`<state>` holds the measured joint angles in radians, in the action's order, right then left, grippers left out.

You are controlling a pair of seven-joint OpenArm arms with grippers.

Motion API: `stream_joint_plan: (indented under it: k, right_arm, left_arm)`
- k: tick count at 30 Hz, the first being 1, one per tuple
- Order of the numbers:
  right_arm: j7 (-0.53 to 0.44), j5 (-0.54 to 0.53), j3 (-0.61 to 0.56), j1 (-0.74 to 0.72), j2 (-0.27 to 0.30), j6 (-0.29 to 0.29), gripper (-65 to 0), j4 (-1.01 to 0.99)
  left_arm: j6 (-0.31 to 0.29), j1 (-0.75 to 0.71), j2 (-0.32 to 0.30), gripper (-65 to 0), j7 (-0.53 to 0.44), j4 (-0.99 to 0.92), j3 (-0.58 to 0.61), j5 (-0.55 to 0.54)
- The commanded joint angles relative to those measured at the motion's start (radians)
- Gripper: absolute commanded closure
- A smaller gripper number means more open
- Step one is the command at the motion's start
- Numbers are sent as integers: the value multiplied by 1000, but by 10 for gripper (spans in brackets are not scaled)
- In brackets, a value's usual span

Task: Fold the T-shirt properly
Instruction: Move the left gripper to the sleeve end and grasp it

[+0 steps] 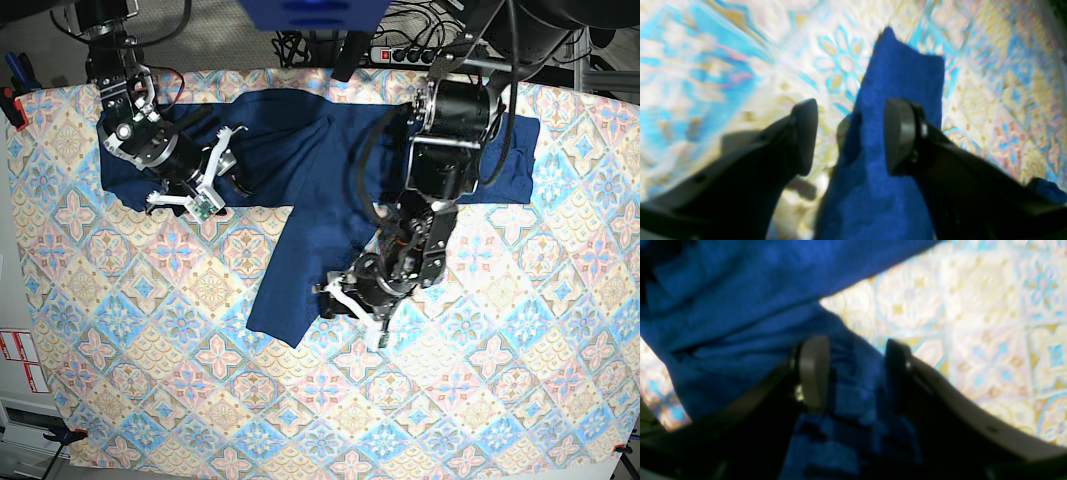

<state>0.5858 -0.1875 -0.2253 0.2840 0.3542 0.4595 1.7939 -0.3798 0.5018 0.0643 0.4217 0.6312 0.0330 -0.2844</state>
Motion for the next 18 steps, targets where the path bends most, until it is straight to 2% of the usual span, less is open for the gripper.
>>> stream_joint_plan:
  k: [1,5,18]
  right_arm:
    - [-22,-11,7,-6,9,-1,-263,31]
    - [-20,-11,7,-6,9,-1,-263,50]
    - [-20,-11,7,-6,9,-1,-263,50]
  left_arm:
    - [-11,39,16,-315,-34,-15,0,4]
    - [-9,45,35,-315,-82,-78,-2,50]
    - [-12,16,18,-304,-80,-176,0,73]
